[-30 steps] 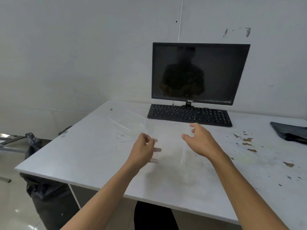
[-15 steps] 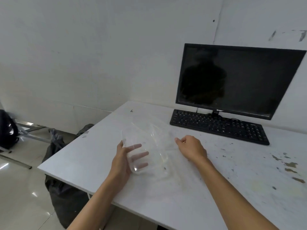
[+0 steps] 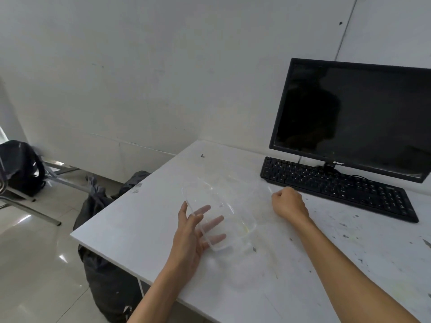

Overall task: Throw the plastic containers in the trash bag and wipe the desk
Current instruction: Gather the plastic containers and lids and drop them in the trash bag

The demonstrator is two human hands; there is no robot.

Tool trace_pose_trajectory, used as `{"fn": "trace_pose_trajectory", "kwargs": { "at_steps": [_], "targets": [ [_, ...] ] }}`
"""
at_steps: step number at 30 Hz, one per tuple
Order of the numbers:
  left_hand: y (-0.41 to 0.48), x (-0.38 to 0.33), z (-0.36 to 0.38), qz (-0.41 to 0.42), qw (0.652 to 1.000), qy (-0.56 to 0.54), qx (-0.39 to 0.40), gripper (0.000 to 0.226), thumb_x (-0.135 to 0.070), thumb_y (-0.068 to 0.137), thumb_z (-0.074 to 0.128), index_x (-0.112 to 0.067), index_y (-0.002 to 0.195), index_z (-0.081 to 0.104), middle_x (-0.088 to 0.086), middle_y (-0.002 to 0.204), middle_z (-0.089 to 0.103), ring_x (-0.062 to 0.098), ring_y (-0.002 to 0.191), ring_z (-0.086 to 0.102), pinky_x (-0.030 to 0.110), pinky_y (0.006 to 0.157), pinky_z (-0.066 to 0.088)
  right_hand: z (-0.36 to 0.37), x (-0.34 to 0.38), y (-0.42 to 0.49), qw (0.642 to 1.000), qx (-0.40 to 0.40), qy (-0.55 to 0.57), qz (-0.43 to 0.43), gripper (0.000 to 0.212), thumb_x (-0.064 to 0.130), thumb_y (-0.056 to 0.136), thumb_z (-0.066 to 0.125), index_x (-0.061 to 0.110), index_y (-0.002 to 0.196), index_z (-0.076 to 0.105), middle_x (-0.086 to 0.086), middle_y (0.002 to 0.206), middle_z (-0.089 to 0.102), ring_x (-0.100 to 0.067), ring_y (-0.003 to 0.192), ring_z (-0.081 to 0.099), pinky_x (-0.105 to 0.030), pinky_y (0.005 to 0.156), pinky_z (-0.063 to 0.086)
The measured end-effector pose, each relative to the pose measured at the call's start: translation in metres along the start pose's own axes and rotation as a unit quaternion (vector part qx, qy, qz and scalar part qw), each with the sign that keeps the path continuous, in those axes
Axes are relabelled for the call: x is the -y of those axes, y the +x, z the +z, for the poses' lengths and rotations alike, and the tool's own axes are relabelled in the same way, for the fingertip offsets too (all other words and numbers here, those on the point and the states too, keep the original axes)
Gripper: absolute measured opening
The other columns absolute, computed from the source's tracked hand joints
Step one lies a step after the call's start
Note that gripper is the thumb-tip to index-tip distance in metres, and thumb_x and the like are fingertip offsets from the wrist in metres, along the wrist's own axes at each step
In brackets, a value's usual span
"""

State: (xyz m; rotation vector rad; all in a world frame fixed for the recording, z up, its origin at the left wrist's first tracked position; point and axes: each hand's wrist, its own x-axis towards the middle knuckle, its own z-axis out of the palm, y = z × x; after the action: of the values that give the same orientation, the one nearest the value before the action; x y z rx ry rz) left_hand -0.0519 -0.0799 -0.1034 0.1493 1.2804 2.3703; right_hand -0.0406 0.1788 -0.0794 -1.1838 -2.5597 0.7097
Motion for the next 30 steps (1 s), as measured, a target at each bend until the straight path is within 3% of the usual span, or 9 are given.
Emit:
{"fn": "trace_pose_trajectory", "kwargs": {
  "at_steps": [3, 6, 8, 11, 15, 18, 21, 24, 30],
  "targets": [
    [-0.001, -0.001, 0.0, -0.003, 1.0, -0.003, -0.004, 0.056, -0.013, 0.104, 0.044, -0.039, 0.151, 0.026, 0.006, 0.135, 0.059, 0.035, 0.11, 0.07, 0.06, 0.083, 0.058, -0.01, 0.01, 0.0, 0.977, -0.029, 0.21, 0.012, 0.006, 0.018, 0.102, 0.045, 0.015, 0.103, 0.05, -0.005, 0.095, 0.069, -0.02, 0.072, 0.072, -0.037, 0.058, 0.059],
    [-0.003, -0.002, 0.001, -0.005, 1.0, -0.004, -0.003, 0.048, -0.013, 0.104, 0.046, -0.041, 0.141, 0.032, 0.005, 0.135, 0.059, 0.033, 0.111, 0.07, 0.059, 0.082, 0.058, -0.028, 0.022, 0.002, 0.926, 0.013, 0.377, 0.032, 0.032, 0.005, 0.095, 0.057, 0.011, 0.126, 0.05, -0.012, 0.114, 0.064, -0.018, 0.085, 0.066, -0.032, 0.052, 0.058],
    [-0.004, -0.003, 0.002, -0.009, 1.0, -0.009, -0.004, 0.052, -0.013, 0.104, 0.047, -0.043, 0.143, 0.029, 0.004, 0.134, 0.059, 0.033, 0.112, 0.069, 0.055, 0.078, 0.06, -0.037, 0.026, 0.003, 0.907, 0.018, 0.42, 0.029, 0.048, -0.001, 0.089, 0.061, 0.008, 0.135, 0.051, -0.013, 0.122, 0.06, -0.021, 0.092, 0.064, -0.03, 0.054, 0.058],
    [-0.005, -0.002, 0.001, -0.011, 1.0, -0.016, -0.003, 0.06, -0.014, 0.104, 0.047, -0.04, 0.152, 0.023, 0.003, 0.134, 0.059, 0.033, 0.112, 0.069, 0.051, 0.073, 0.061, -0.048, 0.029, -0.001, 0.922, -0.043, 0.385, -0.025, 0.036, 0.001, 0.092, 0.055, 0.008, 0.127, 0.061, -0.011, 0.115, 0.068, -0.019, 0.087, 0.07, -0.029, 0.056, 0.06],
    [-0.005, -0.001, 0.0, -0.01, 1.0, -0.019, 0.001, 0.063, -0.015, 0.103, 0.049, -0.038, 0.154, 0.02, 0.002, 0.134, 0.06, 0.033, 0.111, 0.069, 0.051, 0.073, 0.061, -0.053, 0.032, -0.017, 0.938, -0.149, 0.275, -0.147, 0.027, 0.007, 0.098, 0.053, 0.009, 0.119, 0.07, -0.002, 0.094, 0.07, -0.023, 0.082, 0.072, -0.043, 0.071, 0.063],
    [-0.004, -0.003, -0.001, -0.021, 0.999, -0.046, 0.002, 0.063, -0.015, 0.102, 0.051, -0.036, 0.154, 0.021, 0.005, 0.136, 0.059, 0.035, 0.11, 0.07, 0.054, 0.075, 0.062, -0.048, 0.033, -0.035, 0.919, -0.188, 0.252, -0.239, 0.03, 0.009, 0.098, 0.058, 0.012, 0.126, 0.07, 0.001, 0.096, 0.059, -0.006, 0.08, 0.06, -0.017, 0.074, 0.054],
    [-0.004, -0.006, -0.002, -0.035, 0.996, -0.084, -0.002, 0.054, -0.016, 0.102, 0.05, -0.022, 0.151, 0.031, 0.011, 0.137, 0.059, 0.039, 0.109, 0.07, 0.057, 0.077, 0.06, -0.035, 0.028, -0.061, 0.891, -0.163, 0.249, -0.344, 0.029, 0.008, 0.097, 0.061, 0.02, 0.121, 0.073, -0.001, 0.096, 0.054, -0.006, 0.084, 0.056, -0.015, 0.074, 0.051],
    [-0.004, -0.007, -0.005, -0.049, 0.992, -0.113, -0.01, 0.042, -0.021, 0.103, 0.048, -0.008, 0.141, 0.039, 0.015, 0.138, 0.059, 0.041, 0.109, 0.07, 0.056, 0.081, 0.06, -0.023, 0.023, -0.087, 0.878, -0.094, 0.239, -0.404, 0.03, 0.005, 0.095, 0.063, 0.025, 0.113, 0.077, 0.003, 0.105, 0.059, -0.009, 0.103, 0.058, -0.016, 0.088, 0.049],
    [-0.005, -0.01, -0.008, -0.078, 0.99, -0.113, -0.028, 0.061, -0.043, 0.097, 0.049, 0.001, 0.138, 0.05, 0.025, 0.137, 0.059, 0.037, 0.113, 0.068, 0.041, 0.074, 0.062, -0.013, 0.02, -0.116, 0.873, 0.053, 0.21, -0.438, 0.042, 0.006, 0.097, 0.059, 0.039, 0.12, 0.071, 0.02, 0.134, 0.059, 0.005, 0.136, 0.043, -0.014, 0.109, 0.036]
  ]
}}
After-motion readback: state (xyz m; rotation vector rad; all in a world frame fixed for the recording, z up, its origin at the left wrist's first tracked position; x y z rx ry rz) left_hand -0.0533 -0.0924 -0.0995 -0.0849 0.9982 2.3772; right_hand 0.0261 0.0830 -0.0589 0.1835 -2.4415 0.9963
